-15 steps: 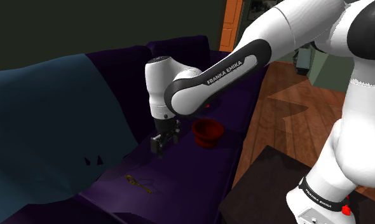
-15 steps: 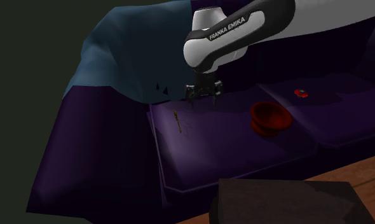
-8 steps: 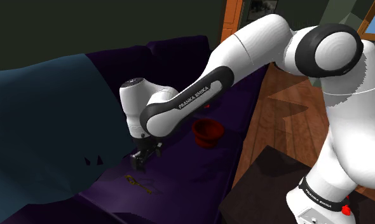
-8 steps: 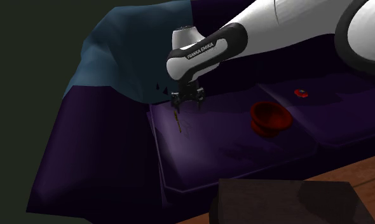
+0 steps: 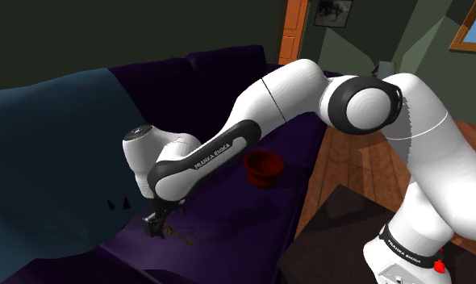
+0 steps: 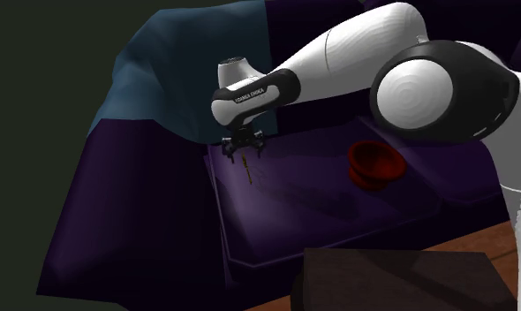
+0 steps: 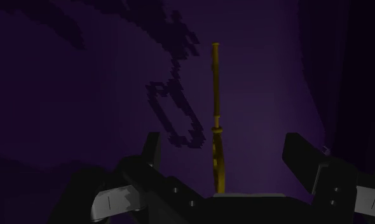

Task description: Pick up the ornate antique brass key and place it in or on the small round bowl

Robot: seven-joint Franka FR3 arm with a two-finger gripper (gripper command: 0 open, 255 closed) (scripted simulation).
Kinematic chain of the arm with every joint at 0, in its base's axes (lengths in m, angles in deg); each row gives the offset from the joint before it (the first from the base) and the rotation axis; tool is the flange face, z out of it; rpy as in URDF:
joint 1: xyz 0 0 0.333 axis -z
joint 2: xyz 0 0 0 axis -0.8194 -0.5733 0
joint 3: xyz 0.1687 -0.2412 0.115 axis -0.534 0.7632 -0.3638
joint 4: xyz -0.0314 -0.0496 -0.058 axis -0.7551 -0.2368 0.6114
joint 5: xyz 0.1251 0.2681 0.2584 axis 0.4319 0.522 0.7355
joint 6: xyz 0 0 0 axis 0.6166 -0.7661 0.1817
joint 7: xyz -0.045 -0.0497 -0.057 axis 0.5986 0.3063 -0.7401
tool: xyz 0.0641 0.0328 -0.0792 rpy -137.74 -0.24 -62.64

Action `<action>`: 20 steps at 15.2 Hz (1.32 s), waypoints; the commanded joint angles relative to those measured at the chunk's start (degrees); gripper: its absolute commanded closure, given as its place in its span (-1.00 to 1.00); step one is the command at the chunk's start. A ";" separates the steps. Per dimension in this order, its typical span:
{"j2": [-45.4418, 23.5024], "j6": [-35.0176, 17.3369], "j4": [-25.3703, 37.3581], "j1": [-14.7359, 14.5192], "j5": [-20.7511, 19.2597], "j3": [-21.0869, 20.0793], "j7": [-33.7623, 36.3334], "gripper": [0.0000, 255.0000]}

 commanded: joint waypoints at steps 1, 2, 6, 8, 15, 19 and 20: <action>-1.58 -0.61 0.97 -0.44 -0.35 0.32 0.18 -1.00; -1.94 -1.15 0.78 -0.47 -0.46 0.42 0.24 -1.00; -3.29 -3.03 0.23 -0.60 -0.88 0.78 0.48 -1.00; -3.29 -3.03 0.22 -0.60 -0.88 0.78 0.48 -1.00; -3.29 -3.02 0.23 -0.60 -0.88 0.78 0.48 1.00; -3.29 -3.02 0.23 -0.60 -0.88 0.78 0.48 1.00; -3.29 -3.02 0.23 -0.60 -0.88 0.78 0.48 1.00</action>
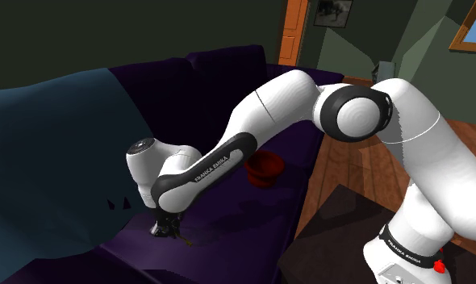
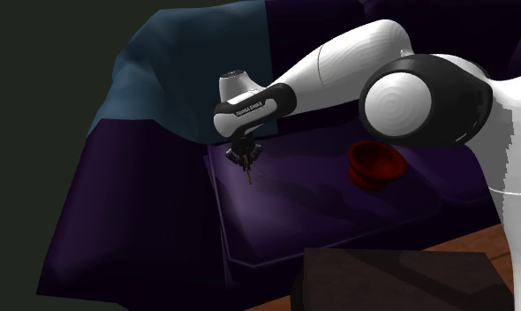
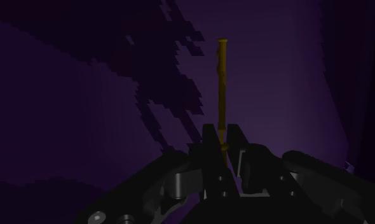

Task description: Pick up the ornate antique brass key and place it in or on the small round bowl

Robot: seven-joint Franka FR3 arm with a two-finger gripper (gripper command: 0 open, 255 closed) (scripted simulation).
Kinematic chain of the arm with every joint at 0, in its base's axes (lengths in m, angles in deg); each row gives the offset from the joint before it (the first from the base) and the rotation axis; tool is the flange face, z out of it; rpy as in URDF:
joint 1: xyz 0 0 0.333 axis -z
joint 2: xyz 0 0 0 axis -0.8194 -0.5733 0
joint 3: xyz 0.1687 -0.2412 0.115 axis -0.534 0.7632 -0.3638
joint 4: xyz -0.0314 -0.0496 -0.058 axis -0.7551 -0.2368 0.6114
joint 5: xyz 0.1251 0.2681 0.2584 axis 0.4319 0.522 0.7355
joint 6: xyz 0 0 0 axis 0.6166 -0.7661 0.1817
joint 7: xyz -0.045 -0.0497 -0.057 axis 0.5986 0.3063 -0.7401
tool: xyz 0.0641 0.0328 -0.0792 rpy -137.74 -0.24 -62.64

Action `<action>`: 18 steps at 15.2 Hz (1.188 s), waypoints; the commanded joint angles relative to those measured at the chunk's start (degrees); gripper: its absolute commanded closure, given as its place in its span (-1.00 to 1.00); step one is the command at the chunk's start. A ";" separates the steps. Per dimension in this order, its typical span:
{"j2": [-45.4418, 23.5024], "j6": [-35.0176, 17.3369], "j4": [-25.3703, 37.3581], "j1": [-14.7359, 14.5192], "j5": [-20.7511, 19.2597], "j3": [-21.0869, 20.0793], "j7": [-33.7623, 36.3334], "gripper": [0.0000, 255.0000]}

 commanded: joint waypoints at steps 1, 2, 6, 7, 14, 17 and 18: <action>-0.01 0.00 0.00 0.00 0.00 0.01 0.00 1.00; 0.00 0.00 0.00 0.00 0.00 0.01 0.00 1.00; 1.05 0.81 -0.24 0.17 0.23 -0.23 -0.08 1.00; 1.56 1.24 -0.33 0.25 0.36 -0.35 -0.13 1.00; 4.89 4.41 -0.44 0.74 1.22 -1.12 -0.49 1.00; 6.20 5.87 -0.27 0.91 1.60 -1.43 -0.66 1.00; 6.61 6.36 -0.18 0.96 1.72 -1.53 -0.72 1.00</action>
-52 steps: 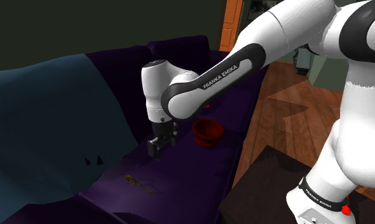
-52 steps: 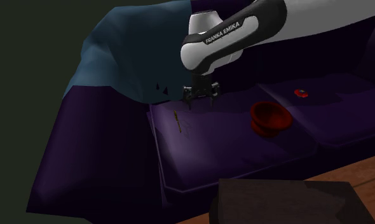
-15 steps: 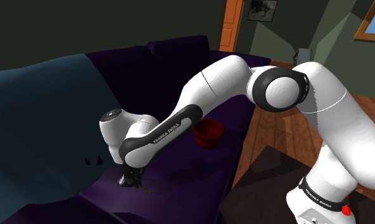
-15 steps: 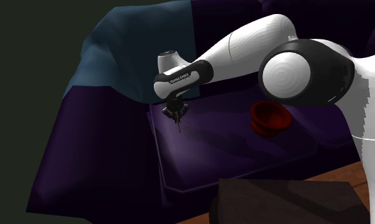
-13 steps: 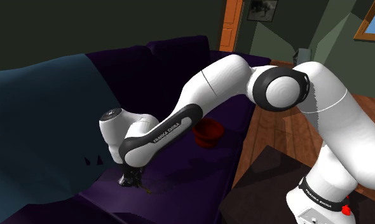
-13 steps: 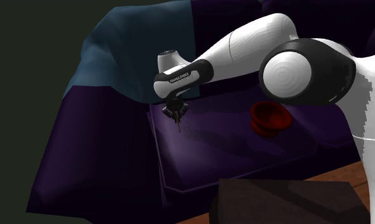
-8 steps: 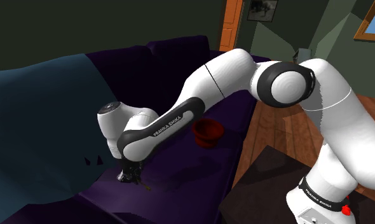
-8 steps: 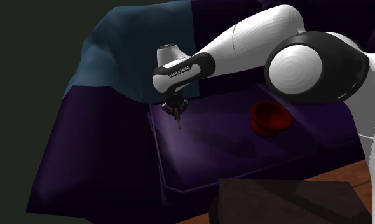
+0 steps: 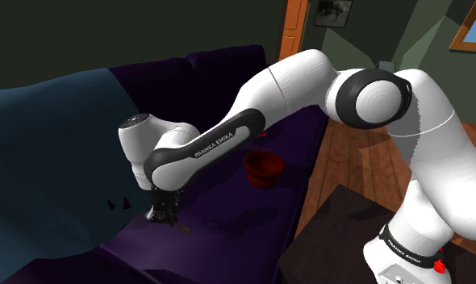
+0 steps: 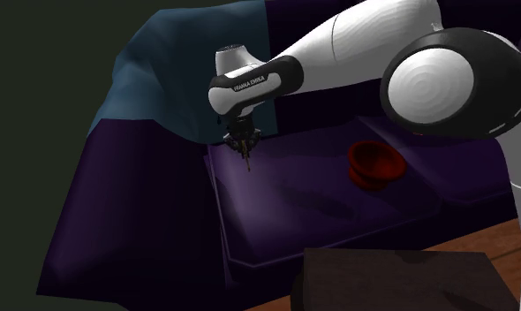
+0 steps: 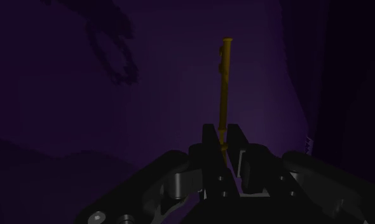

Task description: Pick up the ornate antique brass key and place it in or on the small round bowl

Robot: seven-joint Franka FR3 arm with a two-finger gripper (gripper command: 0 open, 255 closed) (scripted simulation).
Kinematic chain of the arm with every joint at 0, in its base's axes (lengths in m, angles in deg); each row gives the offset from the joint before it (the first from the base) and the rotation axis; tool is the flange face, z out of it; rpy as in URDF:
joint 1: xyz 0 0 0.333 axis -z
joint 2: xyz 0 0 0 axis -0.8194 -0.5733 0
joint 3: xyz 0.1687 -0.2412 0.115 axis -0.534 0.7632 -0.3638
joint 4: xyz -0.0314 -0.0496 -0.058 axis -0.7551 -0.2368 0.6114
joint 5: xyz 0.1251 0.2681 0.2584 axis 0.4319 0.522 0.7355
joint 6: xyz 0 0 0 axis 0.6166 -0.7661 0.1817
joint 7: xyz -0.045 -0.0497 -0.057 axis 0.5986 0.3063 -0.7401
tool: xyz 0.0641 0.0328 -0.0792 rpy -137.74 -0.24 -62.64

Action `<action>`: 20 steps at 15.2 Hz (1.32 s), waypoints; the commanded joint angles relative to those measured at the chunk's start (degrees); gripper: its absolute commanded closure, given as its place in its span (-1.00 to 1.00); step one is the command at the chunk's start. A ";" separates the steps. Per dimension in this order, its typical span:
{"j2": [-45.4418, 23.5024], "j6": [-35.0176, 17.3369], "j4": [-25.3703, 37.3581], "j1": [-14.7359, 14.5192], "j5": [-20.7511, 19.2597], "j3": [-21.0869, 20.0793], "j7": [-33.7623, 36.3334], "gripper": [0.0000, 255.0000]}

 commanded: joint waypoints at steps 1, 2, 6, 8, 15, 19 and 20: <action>0.95 1.04 0.09 0.17 0.27 -0.21 -0.16 1.00; 1.35 1.55 0.20 0.22 0.40 -0.31 -0.22 1.00; 2.88 3.65 0.84 0.37 0.88 -0.67 -0.45 1.00; 3.58 4.74 1.25 0.44 1.11 -0.83 -0.57 1.00; 5.74 8.77 3.21 0.54 1.86 -1.35 -0.99 1.00; 6.74 11.22 4.72 0.52 2.23 -1.59 -1.21 1.00; 6.75 11.23 4.72 0.52 2.24 -1.59 -1.21 1.00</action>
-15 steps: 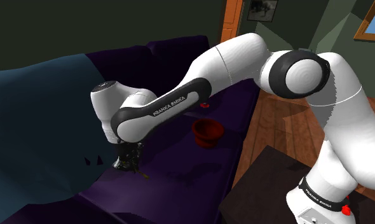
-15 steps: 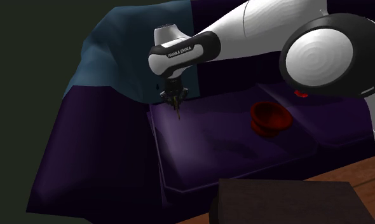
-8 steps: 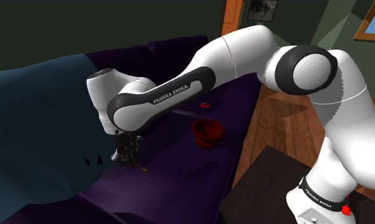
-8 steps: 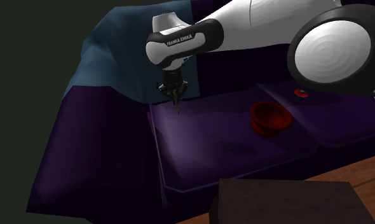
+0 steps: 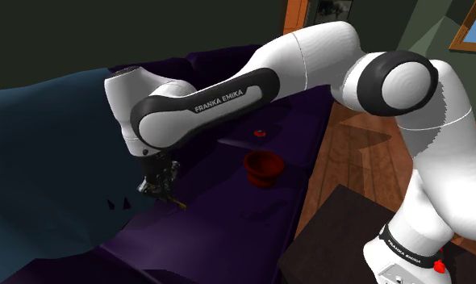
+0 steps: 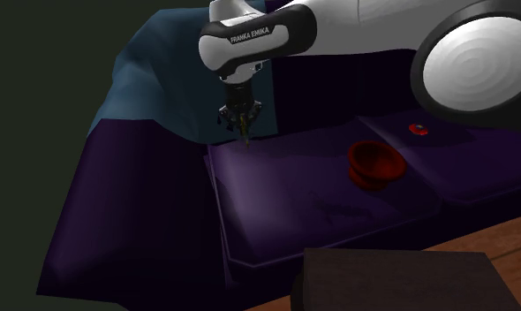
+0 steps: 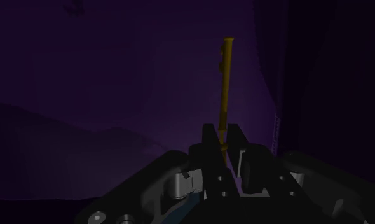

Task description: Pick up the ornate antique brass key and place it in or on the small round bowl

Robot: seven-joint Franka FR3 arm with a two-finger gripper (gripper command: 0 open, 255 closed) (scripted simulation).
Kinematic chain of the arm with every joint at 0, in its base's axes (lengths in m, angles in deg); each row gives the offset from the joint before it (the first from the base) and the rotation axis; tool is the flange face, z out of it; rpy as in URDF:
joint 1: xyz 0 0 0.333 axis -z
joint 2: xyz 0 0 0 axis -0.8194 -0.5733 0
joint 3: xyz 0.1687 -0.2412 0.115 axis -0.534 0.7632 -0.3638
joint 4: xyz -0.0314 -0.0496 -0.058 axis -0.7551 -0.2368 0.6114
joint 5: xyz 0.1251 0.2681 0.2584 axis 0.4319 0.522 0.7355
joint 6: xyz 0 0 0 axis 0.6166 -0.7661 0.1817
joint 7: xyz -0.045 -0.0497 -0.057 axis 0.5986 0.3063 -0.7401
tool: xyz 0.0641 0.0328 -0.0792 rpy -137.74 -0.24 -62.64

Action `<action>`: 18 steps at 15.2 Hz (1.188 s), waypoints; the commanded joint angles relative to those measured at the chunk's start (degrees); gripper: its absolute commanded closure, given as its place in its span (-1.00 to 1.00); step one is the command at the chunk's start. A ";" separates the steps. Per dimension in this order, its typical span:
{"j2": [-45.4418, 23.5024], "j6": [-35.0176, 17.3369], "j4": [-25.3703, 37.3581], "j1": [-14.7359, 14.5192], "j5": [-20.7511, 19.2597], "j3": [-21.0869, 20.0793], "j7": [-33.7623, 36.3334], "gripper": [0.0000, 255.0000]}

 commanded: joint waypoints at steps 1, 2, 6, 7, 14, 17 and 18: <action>2.06 -0.92 -2.99 1.36 0.42 -0.11 -0.79 1.00; 3.87 -2.06 -5.90 2.70 0.78 -0.16 -1.63 1.00; 10.38 -5.86 -15.90 7.64 2.25 -0.08 -5.45 1.00; 11.86 -6.67 -18.08 8.79 2.62 0.01 -6.50 1.00; 20.81 -11.11 -30.61 16.13 5.02 1.46 -14.80 1.00; 23.96 -12.50 -34.76 18.94 5.86 2.50 -18.70 1.00; 24.92 -12.91 -35.99 19.83 6.10 2.90 -20.02 1.00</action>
